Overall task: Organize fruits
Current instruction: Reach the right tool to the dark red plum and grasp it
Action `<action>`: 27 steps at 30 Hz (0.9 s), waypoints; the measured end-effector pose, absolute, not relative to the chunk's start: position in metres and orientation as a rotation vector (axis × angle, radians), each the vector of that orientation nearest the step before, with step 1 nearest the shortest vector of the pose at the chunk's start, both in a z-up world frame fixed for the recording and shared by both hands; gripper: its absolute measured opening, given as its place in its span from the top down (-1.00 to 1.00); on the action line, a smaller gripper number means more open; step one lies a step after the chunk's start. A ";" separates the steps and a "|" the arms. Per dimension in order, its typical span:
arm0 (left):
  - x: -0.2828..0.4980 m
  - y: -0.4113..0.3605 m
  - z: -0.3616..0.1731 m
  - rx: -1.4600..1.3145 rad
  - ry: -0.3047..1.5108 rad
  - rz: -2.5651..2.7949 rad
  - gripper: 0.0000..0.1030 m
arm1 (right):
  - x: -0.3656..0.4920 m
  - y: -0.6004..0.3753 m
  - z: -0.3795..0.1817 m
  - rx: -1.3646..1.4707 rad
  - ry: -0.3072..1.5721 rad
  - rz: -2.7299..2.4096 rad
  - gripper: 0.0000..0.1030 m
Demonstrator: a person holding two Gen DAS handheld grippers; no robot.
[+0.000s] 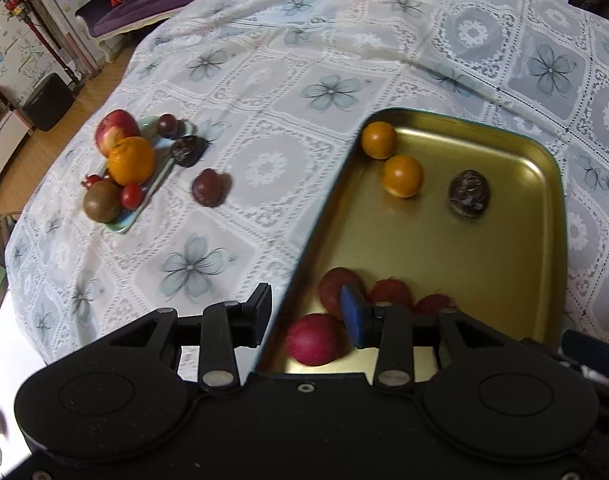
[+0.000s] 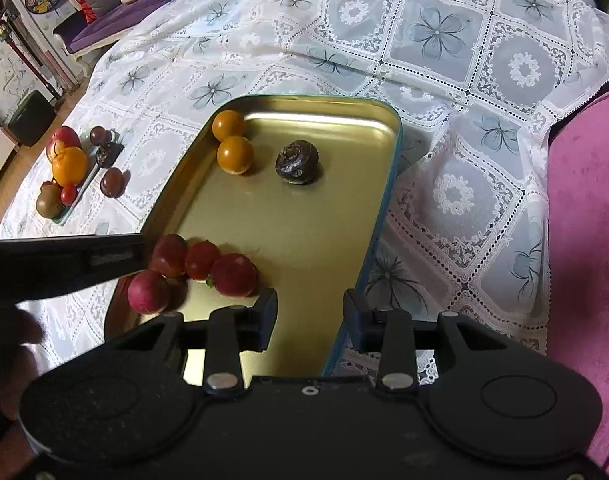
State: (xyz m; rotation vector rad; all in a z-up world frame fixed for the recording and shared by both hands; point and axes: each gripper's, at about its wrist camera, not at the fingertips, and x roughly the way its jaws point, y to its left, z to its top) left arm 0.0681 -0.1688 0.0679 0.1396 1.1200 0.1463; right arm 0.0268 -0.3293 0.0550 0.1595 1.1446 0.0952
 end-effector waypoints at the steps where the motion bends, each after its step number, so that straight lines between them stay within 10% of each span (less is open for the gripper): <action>1: 0.066 -0.163 0.069 0.134 1.119 0.151 0.06 | 0.026 -0.328 0.055 0.154 1.146 0.097 0.25; 27: 0.087 0.037 0.023 -0.124 1.133 0.459 0.06 | 0.035 -0.251 0.042 -0.025 1.211 0.114 0.24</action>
